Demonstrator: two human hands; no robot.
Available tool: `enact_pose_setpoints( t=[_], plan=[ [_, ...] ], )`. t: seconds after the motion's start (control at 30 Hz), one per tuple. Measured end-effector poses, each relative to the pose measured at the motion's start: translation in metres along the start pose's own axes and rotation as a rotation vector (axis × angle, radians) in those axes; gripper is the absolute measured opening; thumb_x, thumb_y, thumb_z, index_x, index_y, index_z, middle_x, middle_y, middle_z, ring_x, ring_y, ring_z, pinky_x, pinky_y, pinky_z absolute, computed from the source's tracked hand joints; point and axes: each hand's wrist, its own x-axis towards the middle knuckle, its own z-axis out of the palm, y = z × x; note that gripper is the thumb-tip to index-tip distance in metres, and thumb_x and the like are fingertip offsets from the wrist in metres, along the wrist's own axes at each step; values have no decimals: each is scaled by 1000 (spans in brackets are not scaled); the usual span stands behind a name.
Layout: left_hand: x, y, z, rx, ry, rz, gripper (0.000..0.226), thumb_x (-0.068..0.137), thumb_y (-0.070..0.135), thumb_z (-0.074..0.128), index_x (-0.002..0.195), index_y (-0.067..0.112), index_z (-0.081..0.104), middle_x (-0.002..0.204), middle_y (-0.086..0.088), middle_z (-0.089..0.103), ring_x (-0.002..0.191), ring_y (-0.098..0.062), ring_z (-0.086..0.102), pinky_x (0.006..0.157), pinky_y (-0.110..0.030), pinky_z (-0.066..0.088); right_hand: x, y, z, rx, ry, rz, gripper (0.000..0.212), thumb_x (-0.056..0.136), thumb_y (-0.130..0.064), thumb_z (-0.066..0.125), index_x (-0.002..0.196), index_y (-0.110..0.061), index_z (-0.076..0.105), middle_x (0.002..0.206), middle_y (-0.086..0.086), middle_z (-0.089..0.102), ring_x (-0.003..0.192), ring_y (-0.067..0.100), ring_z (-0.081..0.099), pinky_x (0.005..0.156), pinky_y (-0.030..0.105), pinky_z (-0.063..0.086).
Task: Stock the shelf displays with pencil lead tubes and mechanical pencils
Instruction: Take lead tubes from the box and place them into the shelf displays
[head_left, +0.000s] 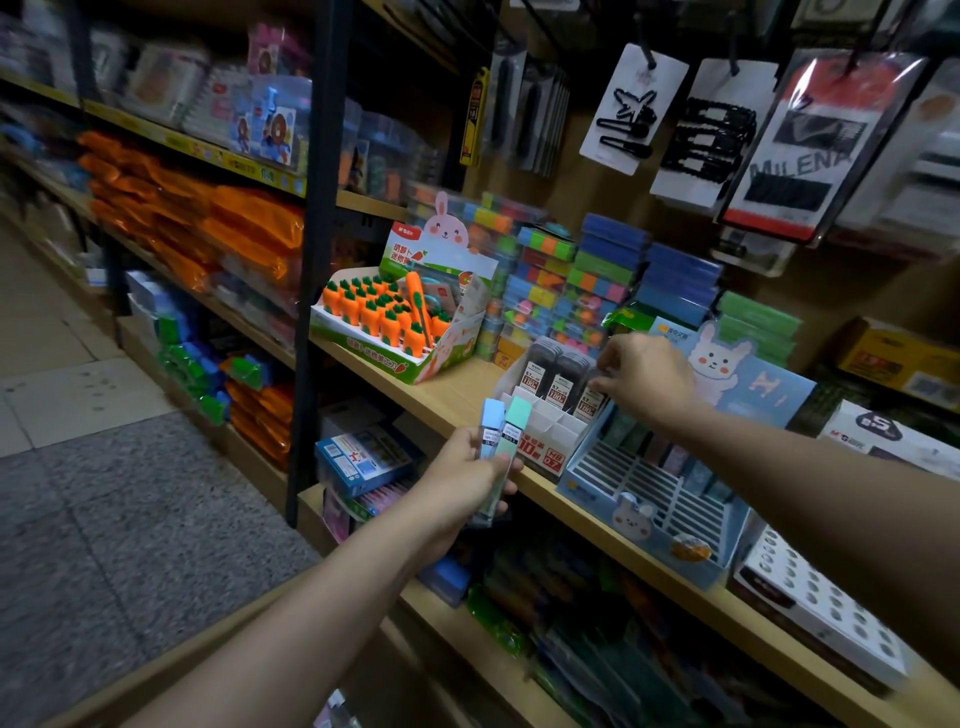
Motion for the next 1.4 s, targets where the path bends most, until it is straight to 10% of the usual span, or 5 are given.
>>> enact_pose_setpoints(
  t=[0.2, 0.37, 0.7, 0.83, 1.4],
  plan=[
    [-3, 2, 1, 6, -44, 1, 30, 98, 14, 54, 126, 21, 48, 104, -1, 69, 81, -10, 64, 63, -24, 55, -7, 0, 1, -70, 56, -67, 27, 95, -31, 59, 111, -14, 71, 117, 8, 54, 106, 25, 51, 84, 42, 51],
    [-6, 0, 12, -119, -138, 17, 26, 97, 11, 56, 122, 15, 53, 98, 0, 72, 76, -9, 66, 63, -26, 54, -53, -15, -17, 542, -51, -41, 31, 96, -34, 56, 124, -22, 62, 106, -9, 61, 89, 2, 59, 78, 18, 51],
    [-17, -18, 62, -158, -290, -68, 18, 101, 26, 49, 114, 17, 56, 91, 0, 71, 69, -10, 65, 56, -25, 51, -115, 17, -29, 1010, -132, 267, 36, 81, -11, 76, 115, -10, 63, 92, 19, 69, 79, 27, 71, 73, 40, 61],
    [-17, -24, 62, -114, -231, -85, 22, 104, 28, 39, 110, 15, 56, 85, 2, 71, 64, -10, 59, 55, -26, 49, -89, 60, -57, 642, 124, 219, 30, 80, -27, 79, 102, -24, 59, 86, -11, 63, 68, -4, 64, 58, 8, 46],
    [4, -25, 34, -121, -126, -36, 21, 104, 27, 40, 108, 20, 59, 81, 2, 73, 62, -10, 61, 53, -27, 49, -29, 50, -10, 357, 108, 116, 33, 86, -20, 73, 112, -12, 54, 94, 3, 53, 85, 24, 56, 71, 33, 44]
  ],
)
